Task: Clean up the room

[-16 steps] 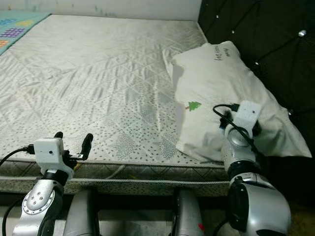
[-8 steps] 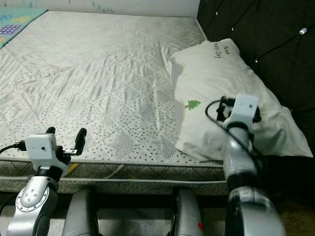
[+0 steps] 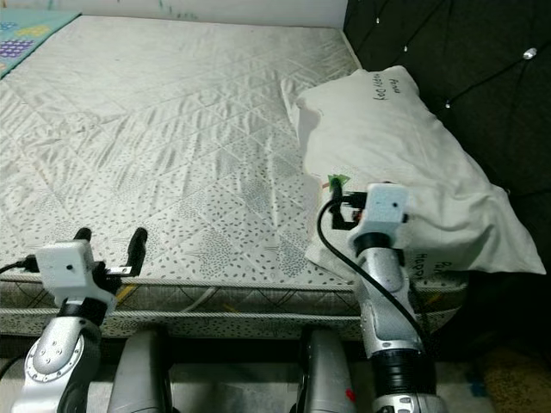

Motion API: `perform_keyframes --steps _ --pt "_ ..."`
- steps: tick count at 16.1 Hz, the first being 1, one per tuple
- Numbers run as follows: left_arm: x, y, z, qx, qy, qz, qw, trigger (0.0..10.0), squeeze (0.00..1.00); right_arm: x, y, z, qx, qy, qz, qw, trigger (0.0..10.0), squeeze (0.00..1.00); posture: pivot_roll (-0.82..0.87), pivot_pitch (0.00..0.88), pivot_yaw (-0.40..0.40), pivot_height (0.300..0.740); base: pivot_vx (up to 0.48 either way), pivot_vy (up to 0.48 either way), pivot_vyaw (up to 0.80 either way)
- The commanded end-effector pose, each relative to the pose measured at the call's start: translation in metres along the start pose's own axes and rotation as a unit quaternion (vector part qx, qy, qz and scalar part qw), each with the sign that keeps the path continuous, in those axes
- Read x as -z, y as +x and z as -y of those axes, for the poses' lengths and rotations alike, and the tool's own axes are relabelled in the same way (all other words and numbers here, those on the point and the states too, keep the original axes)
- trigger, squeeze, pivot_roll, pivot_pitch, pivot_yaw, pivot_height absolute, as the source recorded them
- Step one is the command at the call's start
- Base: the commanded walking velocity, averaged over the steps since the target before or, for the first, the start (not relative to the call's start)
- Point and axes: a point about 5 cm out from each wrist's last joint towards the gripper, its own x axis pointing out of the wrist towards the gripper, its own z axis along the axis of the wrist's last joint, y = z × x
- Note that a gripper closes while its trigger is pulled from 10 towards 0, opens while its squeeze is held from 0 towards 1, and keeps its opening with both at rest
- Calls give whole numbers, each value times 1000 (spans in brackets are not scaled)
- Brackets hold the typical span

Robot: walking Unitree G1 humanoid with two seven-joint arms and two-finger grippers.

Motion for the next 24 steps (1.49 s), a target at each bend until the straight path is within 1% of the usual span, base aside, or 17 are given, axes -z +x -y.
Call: perform_keyframes --steps 1,2,3,4,5,7,8,9,11,12,16,19,20,21,24 --pt "1 2 3 0 -5 -2 1000 10000 0 -13 4 -3 -9 9 18 1000 10000 0 14 51 -51 543 0 0 0" --pt "1 4 4 4 -6 -1 1000 10000 0 -16 6 -5 -14 10 21 1000 10000 0 14 51 -51 556 0 0 0" --pt "1 5 5 4 -7 0 1000 10000 0 -16 7 -6 -13 13 20 1000 10000 0 14 51 -51 561 0 0 0" --pt "1 7 8 15 -5 1 1000 10000 0 -18 10 -8 -17 17 17 1000 10000 0 14 51 -51 580 0 0 0" --pt "1 7 9 15 -6 1 1000 10000 0 -18 10 -8 -18 18 16 1000 10000 0 24 45 -55 589 0 0 0" --pt "2 9 10 12 -9 3 1000 10000 0 -16 9 -13 -24 25 11 999 10000 0 21 36 -54 622 0 0 0" --pt "3 9 12 11 -12 2 1000 10000 0 -15 8 -15 -26 28 10 999 10000 0 18 33 -52 631 0 0 0" --pt "5 10 15 14 -14 0 1000 10000 0 -16 7 -17 -26 30 10 999 10000 0 11 33 -43 650 0 0 0" --pt "9 13 19 22 -8 -12 1000 10000 0 -16 7 -15 -15 31 11 999 10000 0 0 35 -31 673 0 0 0" --pt "10 15 19 19 -3 -16 1000 10000 0 -16 7 -13 -10 29 10 999 10000 0 -7 39 -21 687 0 0 0" --pt "7 20 16 12 -2 -7 1000 10000 0 -12 4 -6 1 21 1 1000 10000 0 -13 44 -22 740 0 0 0" --pt "8 15 15 -1 -5 -3 1000 10000 0 -8 0 -1 1 12 -9 1000 10000 0 -10 40 -37 740 0 0 0" --pt "6 14 12 -9 -8 1 1000 10000 0 -6 -2 2 0 6 -15 1000 10000 0 -11 38 -40 740 0 0 0" --pt "6 11 7 -16 -3 1 1000 10000 0 -2 -8 9 1 -3 -23 1000 10000 0 -16 39 -46 740 0 0 0" --pt "9 6 -3 -27 10 -4 1000 10000 0 9 -21 22 14 -25 -45 999 10000 0 -15 39 -52 740 0 0 0"
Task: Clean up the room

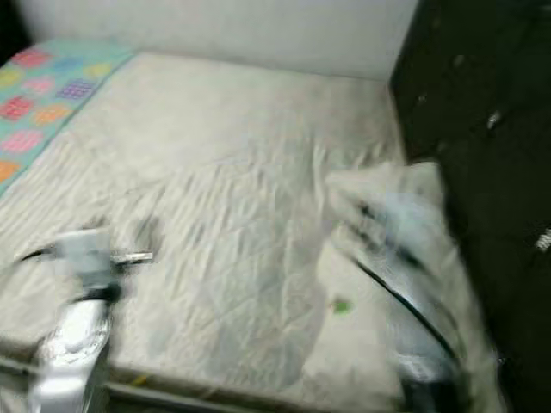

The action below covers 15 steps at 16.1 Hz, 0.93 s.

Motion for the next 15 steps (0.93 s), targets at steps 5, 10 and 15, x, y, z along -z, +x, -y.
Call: perform_keyframes --steps 5,10,15 --pt "9 -6 -20 -41 10 -29 999 10000 0 -15 4 -30 -39 14 26 999 10000 0 -21 37 -44 740 0 0 0" --pt "8 -3 -19 -35 1 -29 999 10000 0 -12 4 -29 -35 12 19 999 10000 0 -20 37 -41 740 0 0 -565" --pt "9 -3 -14 -28 -11 -34 999 10000 0 -11 5 -31 -34 13 14 999 10000 0 -16 41 -41 740 0 0 -800"
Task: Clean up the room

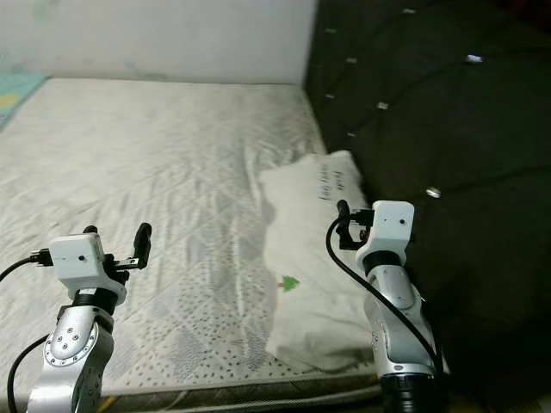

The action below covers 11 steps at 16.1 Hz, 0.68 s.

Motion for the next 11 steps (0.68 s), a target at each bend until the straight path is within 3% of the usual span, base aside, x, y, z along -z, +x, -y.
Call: perform_keyframes --steps 1,5,7,11 --pt "1 0 2 6 -7 -6 1000 10000 0 1 1 2 6 -1 -8 1000 10000 0 -16 41 -41 740 0 0 -800" --pt "1 1 5 19 -20 -7 1000 10000 0 2 2 2 6 -2 -8 1000 10000 0 -21 45 -44 740 0 0 -800" --pt "0 1 5 20 -20 -7 1000 10000 0 1 2 1 3 -1 -7 1000 10000 0 -21 45 -44 740 0 309 -647" --pt "0 1 5 22 -20 -7 1000 10000 0 -1 3 -3 -4 2 -2 1000 10000 0 -20 45 -45 740 0 316 0"
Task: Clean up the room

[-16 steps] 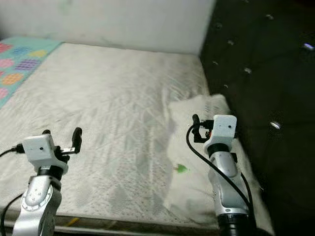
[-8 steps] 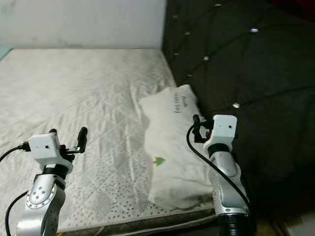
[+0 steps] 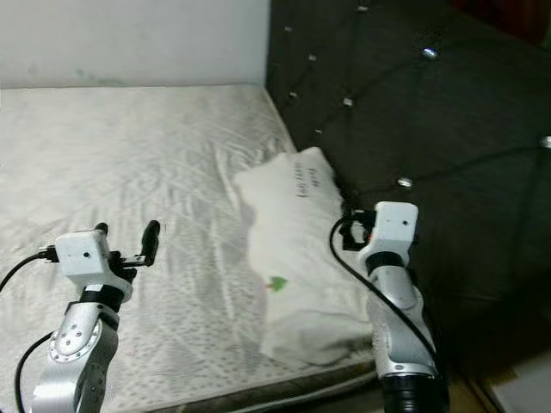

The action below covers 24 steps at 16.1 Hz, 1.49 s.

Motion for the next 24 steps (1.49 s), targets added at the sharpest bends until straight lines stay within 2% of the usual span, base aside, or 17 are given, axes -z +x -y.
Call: perform_keyframes --steps 1,10,19,24 --pt "1 -1 -1 -2 3 -6 1000 10000 0 -3 3 -3 -6 1 4 1000 10000 0 -19 45 -44 740 0 326 0" --pt "1 1 -4 0 11 -6 1000 10000 0 -3 7 -6 -8 -5 9 1000 10000 0 -12 32 -39 740 0 335 0" --pt "-1 1 -4 5 26 1 1000 10000 0 -3 10 -9 -14 -15 12 1000 10000 0 -9 37 -40 740 0 0 0" --pt "1 2 -3 -15 11 -8 1000 10000 0 -2 11 -10 -15 -14 11 1000 10000 0 -10 42 -37 740 -50 0 0"
